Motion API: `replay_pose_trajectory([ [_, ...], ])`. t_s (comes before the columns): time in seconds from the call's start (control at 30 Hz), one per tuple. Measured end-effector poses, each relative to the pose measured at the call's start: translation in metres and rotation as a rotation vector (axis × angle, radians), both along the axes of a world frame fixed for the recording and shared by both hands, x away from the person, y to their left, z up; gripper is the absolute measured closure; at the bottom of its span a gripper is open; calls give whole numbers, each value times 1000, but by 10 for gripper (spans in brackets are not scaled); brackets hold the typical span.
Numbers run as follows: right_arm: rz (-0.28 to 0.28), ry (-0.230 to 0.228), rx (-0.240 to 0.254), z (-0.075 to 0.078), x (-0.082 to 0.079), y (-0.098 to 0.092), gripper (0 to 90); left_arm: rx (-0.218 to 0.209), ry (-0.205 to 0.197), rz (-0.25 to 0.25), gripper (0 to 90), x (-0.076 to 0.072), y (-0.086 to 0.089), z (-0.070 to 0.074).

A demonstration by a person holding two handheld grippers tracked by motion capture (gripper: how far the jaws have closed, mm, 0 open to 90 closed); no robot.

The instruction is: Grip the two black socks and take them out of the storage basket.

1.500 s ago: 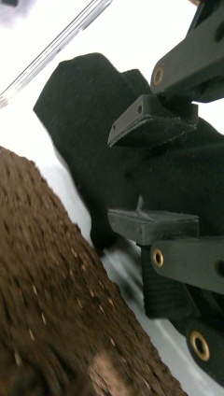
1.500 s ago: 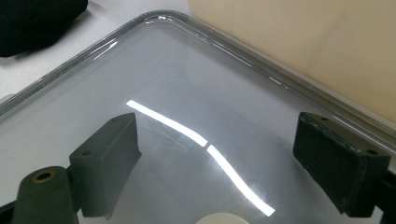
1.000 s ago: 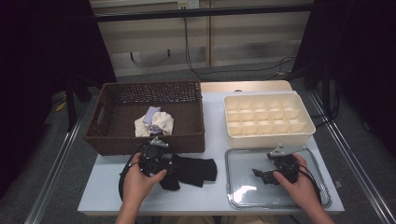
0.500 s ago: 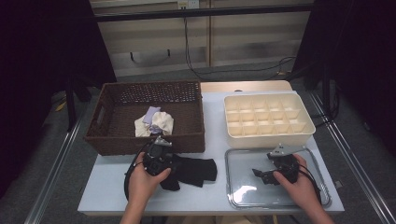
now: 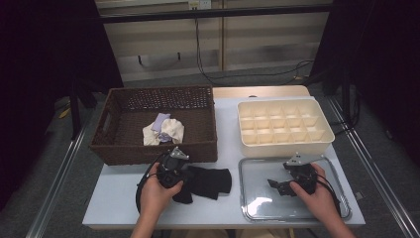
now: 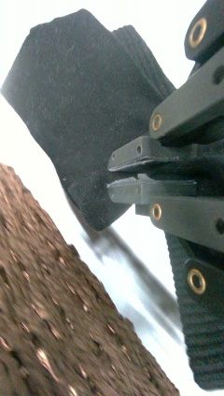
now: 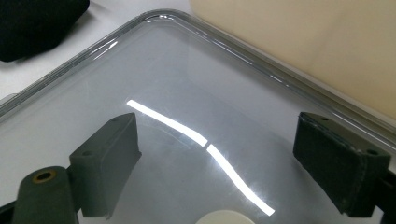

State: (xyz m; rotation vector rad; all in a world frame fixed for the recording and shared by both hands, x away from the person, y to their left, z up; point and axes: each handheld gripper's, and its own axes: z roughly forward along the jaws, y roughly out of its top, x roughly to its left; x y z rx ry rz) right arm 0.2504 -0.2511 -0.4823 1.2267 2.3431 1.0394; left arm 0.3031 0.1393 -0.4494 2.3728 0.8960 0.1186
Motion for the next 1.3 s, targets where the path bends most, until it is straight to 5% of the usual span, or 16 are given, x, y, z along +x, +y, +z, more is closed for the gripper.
replay_pose_trajectory([
  [0.23, 1, 0, -2, 0, 0, 0, 135, -50, -53, -32, 838, -6, -8, 12],
  [0.7, -5, 5, -7, 1, -1, 1, 137, -68, -60, -66, 835, -9, -12, 13],
  [0.83, -2, 3, 1, 1, 0, 0, 138, -61, -47, -56, 807, -8, -12, 11],
  [1.07, 0, 3, 7, 0, 1, -1, 136, -42, -40, 11, 623, -3, -10, 4],
  [1.3, 1, 3, 10, 0, 0, 0, 136, -31, -22, 69, 600, 8, -10, -6],
])
